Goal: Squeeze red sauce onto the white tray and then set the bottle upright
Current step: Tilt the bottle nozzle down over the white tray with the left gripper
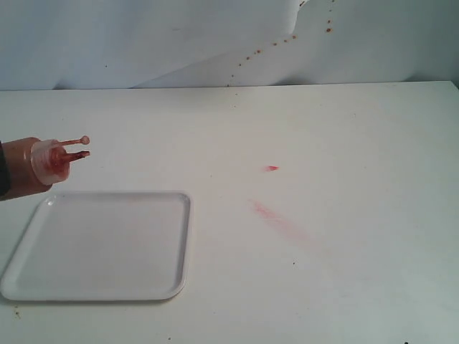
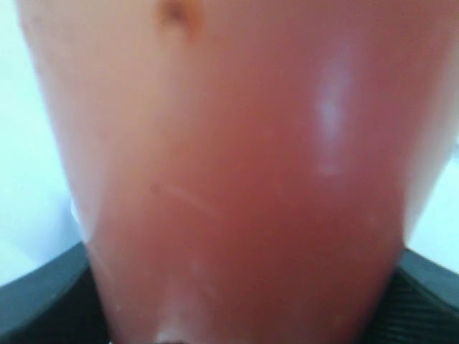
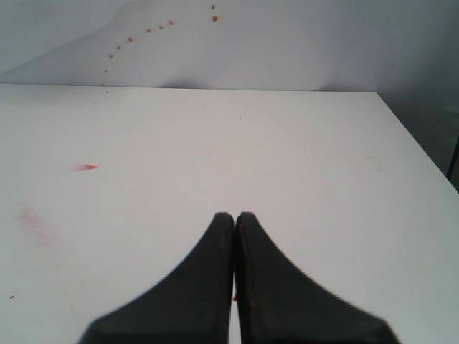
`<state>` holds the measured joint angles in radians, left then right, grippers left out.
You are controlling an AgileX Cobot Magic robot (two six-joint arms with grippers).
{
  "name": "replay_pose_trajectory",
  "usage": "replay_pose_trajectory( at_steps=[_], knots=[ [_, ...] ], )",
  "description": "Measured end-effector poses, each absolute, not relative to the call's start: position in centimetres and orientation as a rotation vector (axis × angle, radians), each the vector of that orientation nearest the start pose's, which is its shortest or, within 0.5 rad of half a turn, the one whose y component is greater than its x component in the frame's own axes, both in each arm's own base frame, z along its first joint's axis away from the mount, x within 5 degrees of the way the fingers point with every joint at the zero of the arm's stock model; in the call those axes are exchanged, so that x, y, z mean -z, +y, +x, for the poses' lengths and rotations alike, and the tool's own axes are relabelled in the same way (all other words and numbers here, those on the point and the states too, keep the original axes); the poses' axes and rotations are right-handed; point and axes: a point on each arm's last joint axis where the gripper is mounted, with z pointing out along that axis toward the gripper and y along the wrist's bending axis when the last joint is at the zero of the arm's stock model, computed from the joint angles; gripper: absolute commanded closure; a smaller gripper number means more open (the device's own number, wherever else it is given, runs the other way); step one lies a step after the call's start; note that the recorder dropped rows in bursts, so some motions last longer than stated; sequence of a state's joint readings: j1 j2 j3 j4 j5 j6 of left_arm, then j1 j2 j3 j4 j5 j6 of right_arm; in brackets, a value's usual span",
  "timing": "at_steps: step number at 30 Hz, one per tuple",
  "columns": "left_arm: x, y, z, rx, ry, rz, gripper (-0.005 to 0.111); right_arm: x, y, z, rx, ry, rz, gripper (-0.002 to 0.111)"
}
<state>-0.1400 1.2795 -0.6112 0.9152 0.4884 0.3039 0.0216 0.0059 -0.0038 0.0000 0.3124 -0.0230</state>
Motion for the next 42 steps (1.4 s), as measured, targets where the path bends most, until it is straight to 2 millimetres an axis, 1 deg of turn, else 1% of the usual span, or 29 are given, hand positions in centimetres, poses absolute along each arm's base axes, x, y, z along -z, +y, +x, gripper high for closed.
replay_pose_trajectory(
  at_steps=[5, 10, 14, 18, 25, 30, 38, 42],
  knots=[
    [-22.1, 0.6, 23.7, -0.934, 2.234, 1.401, 0.107, -18.6, 0.1, 5.4, 0.001, 1.798, -0.04, 0.108],
    [-22.4, -0.3, 23.6, -1.019, 2.195, 1.472, 0.107, -18.6, 0.1, 5.4, 0.001, 1.798, -0.04, 0.108],
    [-22.4, -0.7, 23.9, -1.19, 2.162, 1.505, 0.107, -18.6, 0.1, 5.4, 0.001, 1.798, -0.04, 0.108],
    [-21.9, -0.9, 24.4, -1.303, 2.157, 1.506, 0.107, -18.6, 0.1, 5.4, 0.001, 1.798, -0.04, 0.108],
    [-20.6, -2.0, 25.0, -1.331, 2.117, 1.604, 0.107, -18.6, 0.1, 5.4, 0.001, 1.798, -0.04, 0.108],
    [-20.8, -2.7, 25.0, -1.352, 2.056, 1.642, 0.107, -18.6, 0.1, 5.4, 0.001, 1.798, -0.04, 0.108],
    [-20.9, -2.8, 24.9, -1.37, 2.058, 1.636, 0.107, -18.6, 0.1, 5.4, 0.001, 1.798, -0.04, 0.108],
    [-21.3, -3.2, 24.5, -1.416, 2.058, 1.639, 0.107, -18.6, 0.1, 5.4, 0.001, 1.798, -0.04, 0.108]
  ],
)
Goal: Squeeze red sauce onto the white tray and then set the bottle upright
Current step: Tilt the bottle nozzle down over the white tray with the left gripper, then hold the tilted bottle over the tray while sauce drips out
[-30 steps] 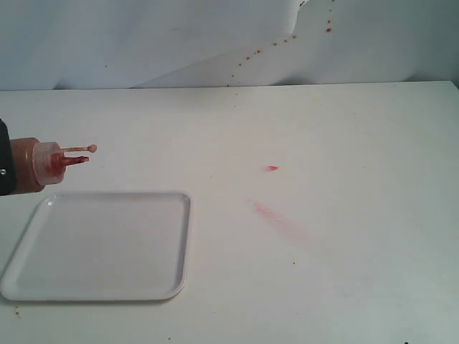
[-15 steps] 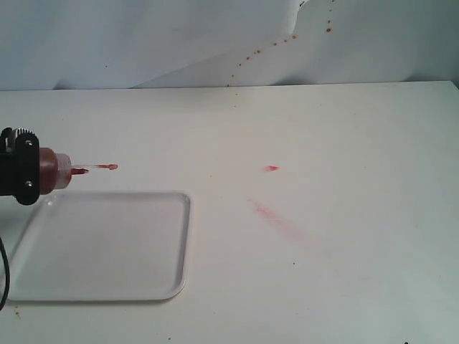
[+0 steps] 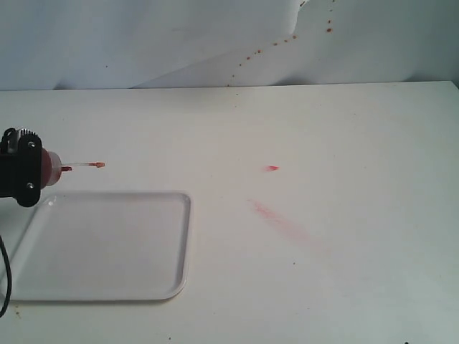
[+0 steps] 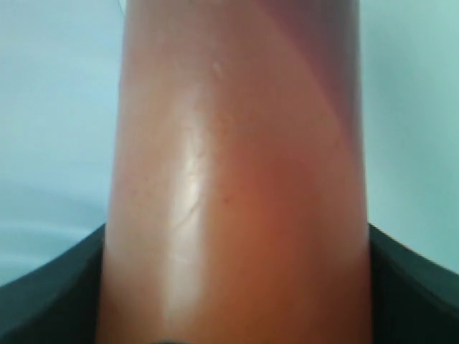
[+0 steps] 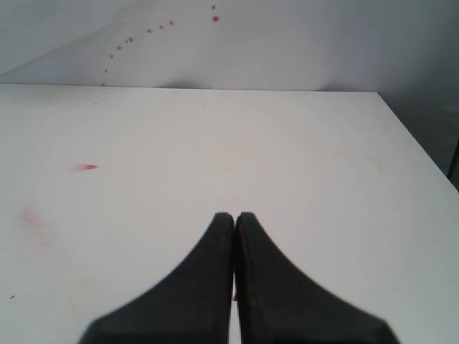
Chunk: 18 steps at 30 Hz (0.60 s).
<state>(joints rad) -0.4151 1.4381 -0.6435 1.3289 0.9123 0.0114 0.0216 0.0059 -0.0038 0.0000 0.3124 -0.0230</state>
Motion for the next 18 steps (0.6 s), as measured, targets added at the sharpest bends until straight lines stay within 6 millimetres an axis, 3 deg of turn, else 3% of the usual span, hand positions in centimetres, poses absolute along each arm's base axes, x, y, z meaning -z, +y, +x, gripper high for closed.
replay_pose_trajectory(
  at_steps=[8, 18],
  knots=[
    [-23.4, -5.3, 21.7, -1.291, 1.986, 1.755, 0.107, -18.6, 0.1, 5.4, 0.001, 1.798, -0.04, 0.108],
    [-25.5, -3.9, 18.2, -1.232, 2.018, 1.912, 0.107, -18.6, 0.1, 5.4, 0.001, 1.798, -0.04, 0.108]
  ],
)
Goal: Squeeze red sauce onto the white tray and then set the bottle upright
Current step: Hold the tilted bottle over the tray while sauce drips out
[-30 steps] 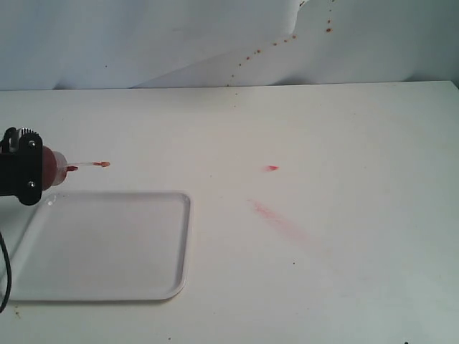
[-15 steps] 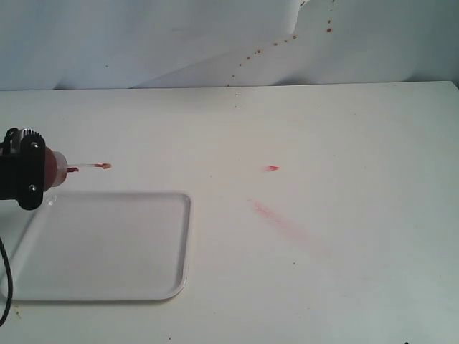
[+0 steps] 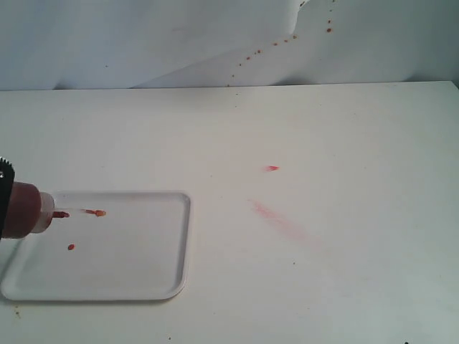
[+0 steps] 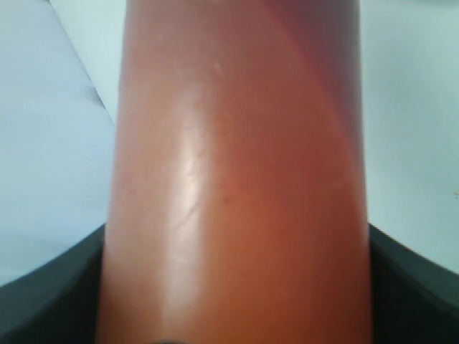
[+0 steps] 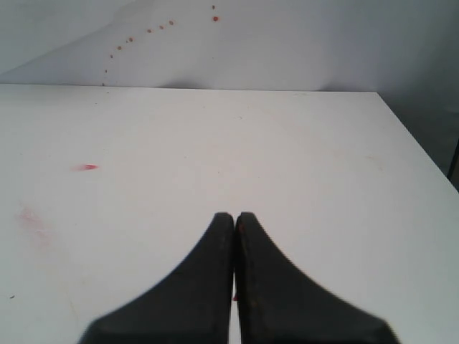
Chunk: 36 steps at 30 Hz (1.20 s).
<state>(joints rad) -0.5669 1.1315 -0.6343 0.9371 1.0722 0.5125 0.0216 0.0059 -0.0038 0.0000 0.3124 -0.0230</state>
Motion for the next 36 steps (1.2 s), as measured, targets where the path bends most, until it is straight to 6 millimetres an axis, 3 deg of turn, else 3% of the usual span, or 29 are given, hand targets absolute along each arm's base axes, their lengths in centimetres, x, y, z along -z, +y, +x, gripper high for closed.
replay_pose_trajectory(
  at_steps=[6, 12, 36],
  knots=[
    [-25.3, -3.3, 16.4, -1.178, 1.829, 2.0, 0.107, -18.6, 0.1, 5.4, 0.001, 1.798, -0.04, 0.108],
    [-25.5, -3.2, 15.4, -1.136, 1.701, 1.974, 0.107, -18.6, 0.1, 5.4, 0.001, 1.798, -0.04, 0.108],
    [-26.5, -3.0, 15.6, -1.275, 1.566, 1.979, 0.107, -18.6, 0.1, 5.4, 0.001, 1.798, -0.04, 0.108]
  ],
)
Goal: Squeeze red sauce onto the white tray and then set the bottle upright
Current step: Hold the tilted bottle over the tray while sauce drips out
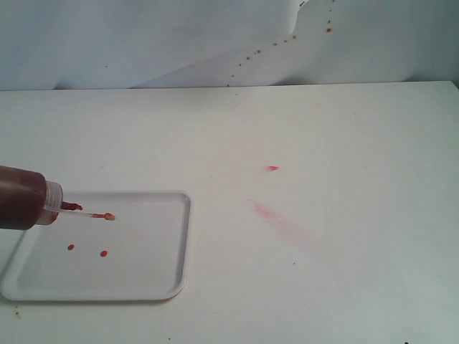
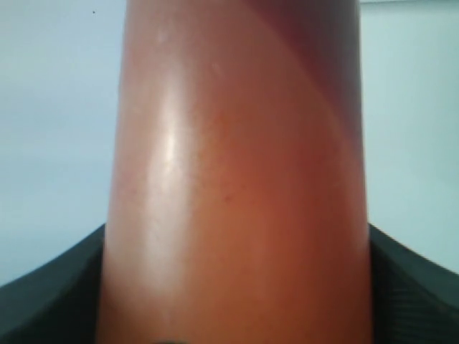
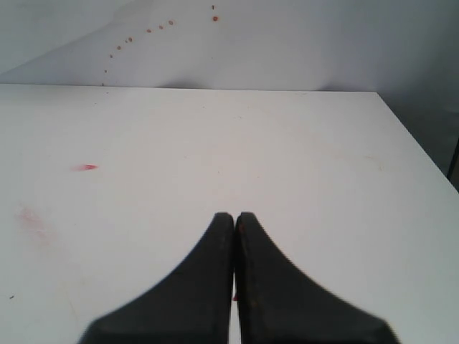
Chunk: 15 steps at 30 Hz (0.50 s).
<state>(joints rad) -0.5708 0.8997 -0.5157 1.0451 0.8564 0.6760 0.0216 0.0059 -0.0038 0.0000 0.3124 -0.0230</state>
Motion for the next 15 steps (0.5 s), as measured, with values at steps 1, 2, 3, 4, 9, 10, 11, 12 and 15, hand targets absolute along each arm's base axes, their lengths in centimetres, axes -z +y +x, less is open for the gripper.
replay_pose_trajectory(
  at_steps=[1, 2, 3, 4, 9, 10, 11, 12, 15],
  knots=[
    [-26.54, -2.97, 15.64, 1.559, -1.914, -2.418, 0.107, -18.59, 0.12, 5.44, 0.001, 1.798, -0.04, 0.108],
    [-26.54, -2.97, 15.64, 1.559, -1.914, -2.418, 0.107, -18.59, 0.12, 5.44, 0.001, 1.798, -0.04, 0.108],
    [-26.54, -2.97, 15.64, 1.559, -1.914, -2.418, 0.107, -18.59, 0.12, 5.44, 0.001, 1.798, -0.04, 0.108],
    [-26.54, -2.97, 15.64, 1.559, -1.914, -2.418, 0.107, -18.59, 0.12, 5.44, 0.001, 1.798, -0.04, 0.108],
    [-26.66, -2.93, 15.71, 1.584, -1.889, -2.417, 0.107, -18.59, 0.12, 5.44, 0.001, 1.798, -0.04, 0.108],
    [-26.67, -2.93, 15.72, 1.586, -1.887, -2.417, 0.107, -18.59, 0.12, 5.44, 0.001, 1.798, -0.04, 0.108],
    [-26.7, -2.92, 15.73, 1.591, -1.882, -2.417, 0.107, -18.59, 0.12, 5.44, 0.001, 1.798, -0.04, 0.108],
    [-26.71, -2.92, 15.74, 1.594, -1.879, -2.417, 0.107, -18.59, 0.12, 5.44, 0.001, 1.798, -0.04, 0.108],
    [-26.71, -2.93, 15.75, 1.594, -1.879, -2.419, 0.107, -18.7, 0.12, 5.47, 0.001, 1.786, -0.04, 0.108]
  ],
)
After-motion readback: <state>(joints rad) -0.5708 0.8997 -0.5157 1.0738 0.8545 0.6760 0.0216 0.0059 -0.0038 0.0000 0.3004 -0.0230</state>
